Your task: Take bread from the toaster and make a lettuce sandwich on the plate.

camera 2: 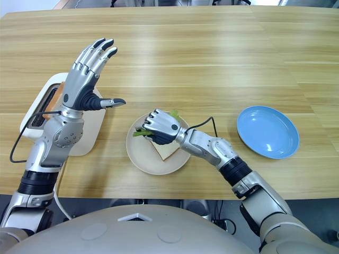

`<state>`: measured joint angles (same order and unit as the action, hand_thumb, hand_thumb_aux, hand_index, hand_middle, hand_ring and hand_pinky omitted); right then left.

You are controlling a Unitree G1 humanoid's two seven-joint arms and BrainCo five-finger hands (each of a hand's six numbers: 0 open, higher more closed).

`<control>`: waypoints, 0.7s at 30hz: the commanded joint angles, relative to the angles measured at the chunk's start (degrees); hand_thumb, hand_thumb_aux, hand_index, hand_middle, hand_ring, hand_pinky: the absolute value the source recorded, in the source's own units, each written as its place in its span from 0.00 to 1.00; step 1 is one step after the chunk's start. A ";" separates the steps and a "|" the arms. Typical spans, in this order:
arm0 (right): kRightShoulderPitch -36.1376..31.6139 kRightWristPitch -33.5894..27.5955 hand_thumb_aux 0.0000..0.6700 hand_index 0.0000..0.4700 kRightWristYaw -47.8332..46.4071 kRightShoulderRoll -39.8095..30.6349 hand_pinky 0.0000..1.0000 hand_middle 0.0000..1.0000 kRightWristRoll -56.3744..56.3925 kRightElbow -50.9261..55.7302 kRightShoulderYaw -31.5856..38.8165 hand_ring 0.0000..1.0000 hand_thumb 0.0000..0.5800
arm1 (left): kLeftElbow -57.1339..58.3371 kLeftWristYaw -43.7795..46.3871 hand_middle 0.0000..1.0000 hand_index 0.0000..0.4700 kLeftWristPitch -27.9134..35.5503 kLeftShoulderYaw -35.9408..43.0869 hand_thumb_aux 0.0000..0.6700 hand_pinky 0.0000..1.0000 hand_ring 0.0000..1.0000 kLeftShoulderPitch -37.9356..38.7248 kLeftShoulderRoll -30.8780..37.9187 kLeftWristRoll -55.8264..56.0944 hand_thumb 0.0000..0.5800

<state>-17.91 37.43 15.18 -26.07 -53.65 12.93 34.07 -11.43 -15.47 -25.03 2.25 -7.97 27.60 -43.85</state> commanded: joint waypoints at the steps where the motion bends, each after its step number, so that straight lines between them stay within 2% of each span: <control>1: 0.66 0.11 0.68 0.67 -1.41 -1.54 1.00 1.00 -0.91 3.73 0.60 1.00 0.90 | 0.05 0.53 0.00 0.00 0.00 -0.73 0.00 0.00 0.00 0.67 0.62 0.35 0.00; 9: 0.27 2.08 0.62 0.61 1.61 -2.87 1.00 1.00 -1.90 13.38 1.26 1.00 0.86 | -0.84 1.05 0.00 0.00 -0.35 -0.86 0.00 0.00 0.00 1.83 0.70 0.43 0.00; 10: 0.39 2.44 0.56 0.55 1.69 -2.91 1.00 1.00 -1.94 13.62 1.38 1.00 0.81 | -0.81 1.16 0.00 0.00 -0.43 -0.80 0.00 0.00 0.00 1.81 0.66 0.46 0.00; 14: 0.80 3.75 0.50 0.49 1.73 -2.73 1.00 1.00 -1.58 13.53 1.34 1.00 0.75 | -0.69 1.56 0.00 0.00 -0.64 -0.18 0.00 0.00 0.00 1.70 0.35 0.19 0.00; 15: 0.91 4.18 0.37 0.36 1.73 -2.67 1.00 1.00 -1.26 13.32 1.17 1.00 0.61 | -0.70 1.61 0.00 0.00 -0.68 -0.02 0.00 0.00 0.00 1.69 0.25 0.10 0.00; 16: 1.06 4.59 0.36 0.35 1.64 -2.65 1.00 1.00 -0.84 12.97 0.95 1.00 0.59 | -0.74 1.66 0.00 0.00 -0.73 0.10 0.00 0.00 0.00 1.69 0.17 0.06 0.00; 18: 1.42 4.86 0.38 0.37 1.40 -2.79 1.00 1.00 -0.51 11.59 0.44 1.00 0.62 | -0.77 1.75 0.00 0.00 -0.76 0.26 0.00 0.00 0.00 1.62 0.07 0.03 0.00; 19: 1.59 4.95 0.42 0.41 1.29 -2.86 1.00 1.00 -0.39 10.62 0.12 1.00 0.67 | -0.76 1.77 0.00 0.00 -0.76 0.32 0.00 0.00 0.00 1.59 0.06 0.04 0.00; 21: 2.03 5.17 0.43 0.42 0.91 -2.87 1.00 1.00 0.10 8.36 -0.58 1.00 0.67 | -0.73 1.80 0.00 0.00 -0.74 0.44 0.00 0.00 0.00 1.52 0.09 0.05 0.00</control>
<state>-16.35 42.12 16.81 -28.68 -54.77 23.75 33.89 -11.89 -14.34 -25.57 2.31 -6.45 27.72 -43.71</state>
